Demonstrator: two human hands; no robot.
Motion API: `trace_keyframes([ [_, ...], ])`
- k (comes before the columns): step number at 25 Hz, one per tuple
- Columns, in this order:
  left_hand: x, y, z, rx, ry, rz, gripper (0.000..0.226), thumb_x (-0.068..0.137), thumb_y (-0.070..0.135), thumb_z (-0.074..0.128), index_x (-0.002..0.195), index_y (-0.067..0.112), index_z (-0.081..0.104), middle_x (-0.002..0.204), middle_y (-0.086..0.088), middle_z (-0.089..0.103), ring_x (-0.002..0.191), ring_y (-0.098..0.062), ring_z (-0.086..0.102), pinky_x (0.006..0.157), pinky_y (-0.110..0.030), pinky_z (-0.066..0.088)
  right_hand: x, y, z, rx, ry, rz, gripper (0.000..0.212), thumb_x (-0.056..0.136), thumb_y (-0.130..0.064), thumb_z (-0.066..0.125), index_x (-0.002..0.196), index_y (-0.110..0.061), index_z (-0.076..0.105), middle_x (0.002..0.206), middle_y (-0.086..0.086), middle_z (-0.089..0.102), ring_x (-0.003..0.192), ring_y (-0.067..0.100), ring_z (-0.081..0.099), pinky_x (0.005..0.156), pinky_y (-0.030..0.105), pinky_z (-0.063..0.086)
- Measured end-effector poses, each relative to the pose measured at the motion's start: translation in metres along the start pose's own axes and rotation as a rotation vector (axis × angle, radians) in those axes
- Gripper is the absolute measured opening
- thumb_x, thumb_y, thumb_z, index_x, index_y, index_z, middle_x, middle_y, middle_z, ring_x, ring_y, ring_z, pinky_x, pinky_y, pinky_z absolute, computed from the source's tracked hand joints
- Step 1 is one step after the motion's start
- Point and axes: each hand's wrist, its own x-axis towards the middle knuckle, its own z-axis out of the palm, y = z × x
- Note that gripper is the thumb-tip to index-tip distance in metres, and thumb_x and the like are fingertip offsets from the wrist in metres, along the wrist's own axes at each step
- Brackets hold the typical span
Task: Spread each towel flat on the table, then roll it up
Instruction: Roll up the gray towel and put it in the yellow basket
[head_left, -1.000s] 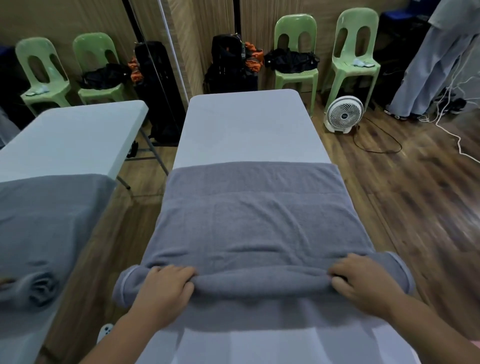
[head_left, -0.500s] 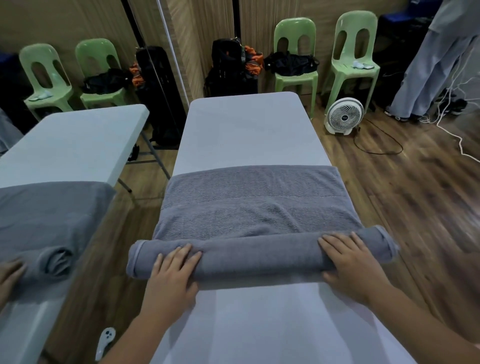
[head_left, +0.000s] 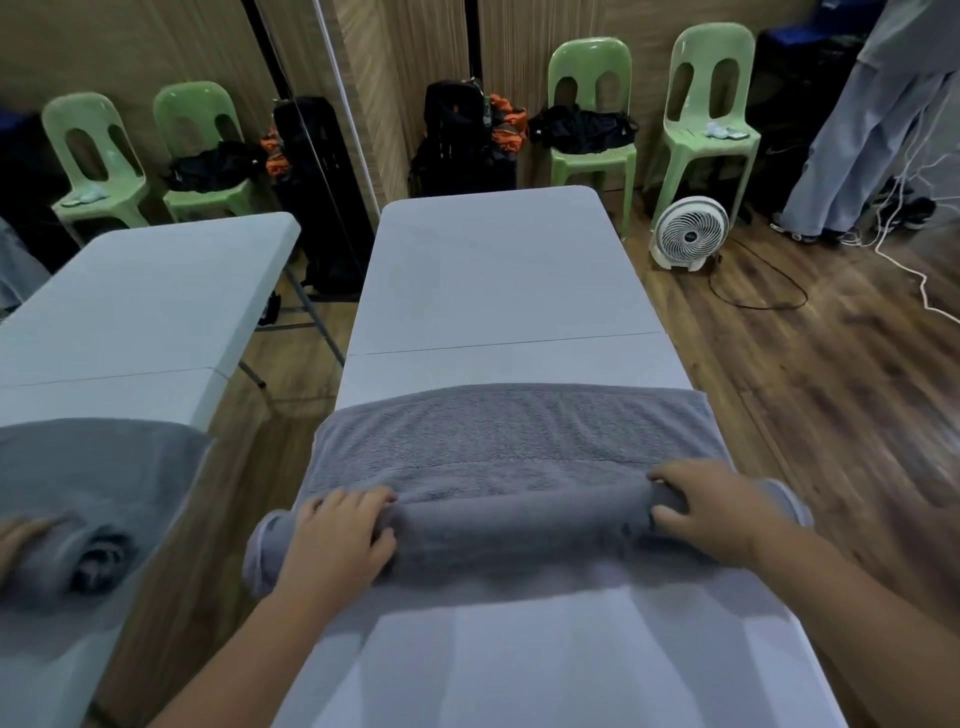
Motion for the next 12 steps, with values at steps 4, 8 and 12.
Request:
trace_keyframes([
  [4,-0.009,0.005,0.011,0.017,0.010,0.099,0.032,0.086,0.052,0.054,0.110,0.034,0.064,0.116,0.010,0.061,0.110,-0.019,0.056,0.106,-0.055,0.036,-0.007,-0.002,0.021,-0.143,0.235,-0.251,0.027,0.082,-0.038,0.060,0.098,-0.019,0.069,0.098,-0.001,0.065,0.097,0.024,0.058,0.089,0.041,0.047],
  [8,-0.018,0.005,0.023,0.060,-0.122,0.053,0.057,0.071,0.040,0.074,0.125,0.032,0.058,0.127,0.008,0.062,0.116,-0.019,0.055,0.108,-0.052,0.037,-0.020,-0.001,0.048,-0.282,0.085,-0.148,0.057,0.066,-0.038,0.066,0.120,-0.022,0.065,0.118,-0.002,0.064,0.116,0.024,0.056,0.108,0.052,0.034],
  [12,-0.015,0.009,0.013,0.024,-0.019,0.026,0.033,0.079,0.036,0.047,0.106,0.033,0.065,0.104,0.011,0.068,0.096,-0.017,0.061,0.086,-0.040,0.045,-0.016,-0.007,0.041,-0.221,0.166,-0.166,0.025,0.068,-0.028,0.058,0.091,-0.028,0.067,0.087,-0.010,0.066,0.087,0.018,0.060,0.108,0.043,0.032],
])
